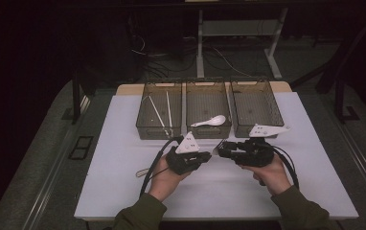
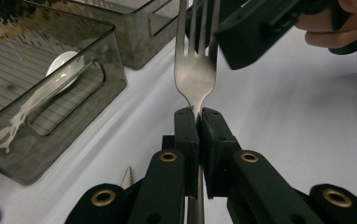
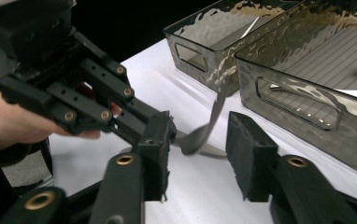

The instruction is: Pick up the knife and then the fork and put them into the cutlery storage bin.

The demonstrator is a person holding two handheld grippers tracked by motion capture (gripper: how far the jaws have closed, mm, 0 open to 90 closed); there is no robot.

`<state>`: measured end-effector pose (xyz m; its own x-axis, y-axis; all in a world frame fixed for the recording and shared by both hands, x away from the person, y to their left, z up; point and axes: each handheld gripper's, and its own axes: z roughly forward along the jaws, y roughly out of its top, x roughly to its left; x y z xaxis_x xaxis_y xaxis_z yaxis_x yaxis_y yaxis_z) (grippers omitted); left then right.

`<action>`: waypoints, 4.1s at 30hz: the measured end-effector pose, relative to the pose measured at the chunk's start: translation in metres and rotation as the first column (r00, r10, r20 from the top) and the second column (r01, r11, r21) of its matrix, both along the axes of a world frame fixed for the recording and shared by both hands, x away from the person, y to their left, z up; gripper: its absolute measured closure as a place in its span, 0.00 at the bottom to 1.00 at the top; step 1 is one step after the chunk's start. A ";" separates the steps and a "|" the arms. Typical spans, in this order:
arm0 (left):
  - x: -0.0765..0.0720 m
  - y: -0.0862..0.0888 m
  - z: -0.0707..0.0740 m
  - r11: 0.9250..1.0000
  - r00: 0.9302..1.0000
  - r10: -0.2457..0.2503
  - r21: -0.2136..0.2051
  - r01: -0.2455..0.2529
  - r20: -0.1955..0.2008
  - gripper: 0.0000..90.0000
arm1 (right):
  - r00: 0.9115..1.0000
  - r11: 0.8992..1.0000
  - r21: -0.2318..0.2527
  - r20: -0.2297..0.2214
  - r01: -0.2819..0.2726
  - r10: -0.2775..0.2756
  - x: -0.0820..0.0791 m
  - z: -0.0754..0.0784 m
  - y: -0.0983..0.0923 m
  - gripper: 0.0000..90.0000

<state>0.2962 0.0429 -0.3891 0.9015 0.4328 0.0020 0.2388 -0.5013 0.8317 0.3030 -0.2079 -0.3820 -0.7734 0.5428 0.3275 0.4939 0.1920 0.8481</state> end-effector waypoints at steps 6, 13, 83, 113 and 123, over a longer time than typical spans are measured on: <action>-0.001 0.002 0.001 1.000 1.000 0.016 0.001 -0.016 0.016 0.94 | 1.000 1.000 0.007 -0.004 0.009 -0.009 0.005 0.001 0.002 0.79; -0.002 0.002 0.002 1.000 0.999 0.016 -0.006 -0.016 0.030 0.94 | 1.000 1.000 0.012 -0.009 0.016 -0.016 0.009 0.001 0.006 0.89; -0.022 0.109 -0.038 0.991 0.990 0.102 -0.072 -0.110 -0.100 0.00 | 0.916 0.901 -0.231 -0.079 0.368 -0.394 0.159 0.024 -0.133 0.95; -0.020 0.112 -0.035 0.992 0.993 0.104 -0.059 -0.108 -0.062 0.03 | 0.905 0.886 -0.186 0.086 0.425 -0.416 0.134 0.028 -0.135 0.36; -0.015 0.119 -0.031 0.990 0.990 0.138 -0.040 -0.139 -0.018 0.19 | 0.964 0.945 -0.197 0.088 0.262 -0.250 0.073 0.026 -0.119 0.32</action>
<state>0.2808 0.1622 -0.4203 0.8326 0.5530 -0.0317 0.3167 -0.4283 0.8463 0.3760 -0.3265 -0.3560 -0.6145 0.7755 0.1448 0.4975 0.2386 0.8340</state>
